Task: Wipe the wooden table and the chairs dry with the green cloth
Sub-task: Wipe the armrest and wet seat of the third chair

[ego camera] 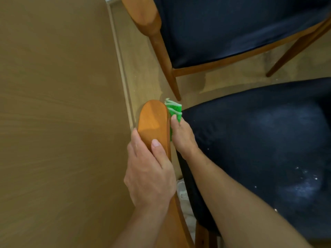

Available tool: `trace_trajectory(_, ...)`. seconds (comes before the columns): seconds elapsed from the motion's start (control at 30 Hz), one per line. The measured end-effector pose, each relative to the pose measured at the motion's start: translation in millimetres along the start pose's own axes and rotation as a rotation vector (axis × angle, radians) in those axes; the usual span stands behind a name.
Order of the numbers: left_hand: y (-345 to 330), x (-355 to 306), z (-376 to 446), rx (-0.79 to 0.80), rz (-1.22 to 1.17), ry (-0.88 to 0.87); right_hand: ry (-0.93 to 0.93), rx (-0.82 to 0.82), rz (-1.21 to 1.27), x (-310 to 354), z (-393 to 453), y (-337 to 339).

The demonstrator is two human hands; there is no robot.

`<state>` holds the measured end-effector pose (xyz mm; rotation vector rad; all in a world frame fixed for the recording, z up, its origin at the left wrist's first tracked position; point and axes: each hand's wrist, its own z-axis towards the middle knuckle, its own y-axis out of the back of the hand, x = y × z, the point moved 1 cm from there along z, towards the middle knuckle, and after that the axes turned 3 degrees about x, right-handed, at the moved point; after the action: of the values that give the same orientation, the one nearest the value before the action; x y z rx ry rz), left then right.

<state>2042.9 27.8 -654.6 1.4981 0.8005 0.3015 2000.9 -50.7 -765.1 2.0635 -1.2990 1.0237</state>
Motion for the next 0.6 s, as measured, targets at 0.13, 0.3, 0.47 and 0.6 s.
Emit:
trace_trajectory(0.13,0.1,0.9,0.1,-0.002,-0.005,-0.009,-0.025,0.085,-0.214,-17.5,-3.3,19.3)
trace_trajectory(0.3,1.5,0.6,1.4,0.021,-0.015,-0.023,0.146,-0.176,-0.181,15.1,12.5,85.8)
trace_trajectory(0.47,3.9,-1.9,2.1,0.022,-0.008,-0.016,0.158,0.018,-0.816,-1.4,34.1,61.3)
trace_trajectory(0.6,4.2,-3.9,1.6,0.015,0.009,0.001,0.267,0.064,-1.207,-49.9,10.2,26.2)
